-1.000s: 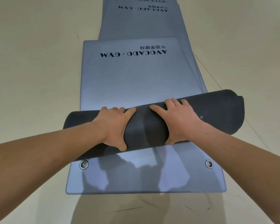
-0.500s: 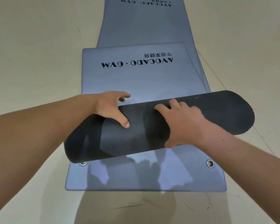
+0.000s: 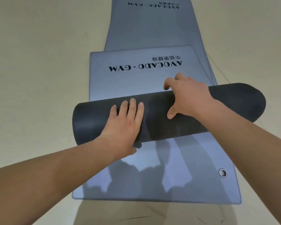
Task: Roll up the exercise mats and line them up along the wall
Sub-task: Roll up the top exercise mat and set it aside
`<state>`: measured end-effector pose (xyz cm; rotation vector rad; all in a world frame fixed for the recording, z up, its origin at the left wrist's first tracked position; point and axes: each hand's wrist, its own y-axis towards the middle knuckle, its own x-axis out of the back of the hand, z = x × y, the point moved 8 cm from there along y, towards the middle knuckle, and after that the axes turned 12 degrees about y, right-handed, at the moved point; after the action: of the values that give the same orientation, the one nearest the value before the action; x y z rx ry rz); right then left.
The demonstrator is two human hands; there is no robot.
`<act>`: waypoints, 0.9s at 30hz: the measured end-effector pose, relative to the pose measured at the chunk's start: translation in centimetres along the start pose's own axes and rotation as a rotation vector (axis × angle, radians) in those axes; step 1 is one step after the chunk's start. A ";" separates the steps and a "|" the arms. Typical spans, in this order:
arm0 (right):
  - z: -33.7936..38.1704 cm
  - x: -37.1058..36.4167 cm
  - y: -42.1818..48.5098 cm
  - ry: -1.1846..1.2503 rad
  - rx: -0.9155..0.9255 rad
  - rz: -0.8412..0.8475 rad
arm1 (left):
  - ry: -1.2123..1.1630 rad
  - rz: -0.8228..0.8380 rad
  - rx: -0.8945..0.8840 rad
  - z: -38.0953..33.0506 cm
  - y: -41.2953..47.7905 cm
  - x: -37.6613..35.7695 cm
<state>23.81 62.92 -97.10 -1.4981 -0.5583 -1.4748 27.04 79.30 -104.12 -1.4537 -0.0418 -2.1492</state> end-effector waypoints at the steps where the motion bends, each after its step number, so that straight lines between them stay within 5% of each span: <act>1: 0.2 0.3 -0.7 -0.015 0.023 -0.074 | -0.046 -0.017 0.008 0.5 0.6 -0.1; 3: 0.9 -0.3 -2.0 -0.041 0.092 -0.114 | -0.167 -0.088 0.001 2.1 1.6 0.0; 6: 1.5 -2.7 -2.4 -0.137 0.145 0.051 | -0.212 -0.206 0.001 4.0 2.0 0.1; 9: 0.9 -3.9 -1.3 -0.188 0.115 0.108 | -0.080 -0.134 0.060 3.8 2.1 -0.5; 16: 0.4 -5.9 1.3 -0.207 0.162 -0.113 | -0.044 0.025 0.105 3.7 4.2 -3.3; 21: 0.0 -7.7 1.5 -0.322 0.213 -0.238 | -0.065 -0.009 0.087 4.4 5.6 -2.7; 27: 0.0 -5.8 1.6 -0.329 0.271 -0.211 | -0.161 0.024 0.047 4.4 4.6 -1.3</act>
<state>24.13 63.84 -103.01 -1.5055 -1.0987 -1.2508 33.20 77.26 -104.63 -1.5886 -0.1320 -1.9947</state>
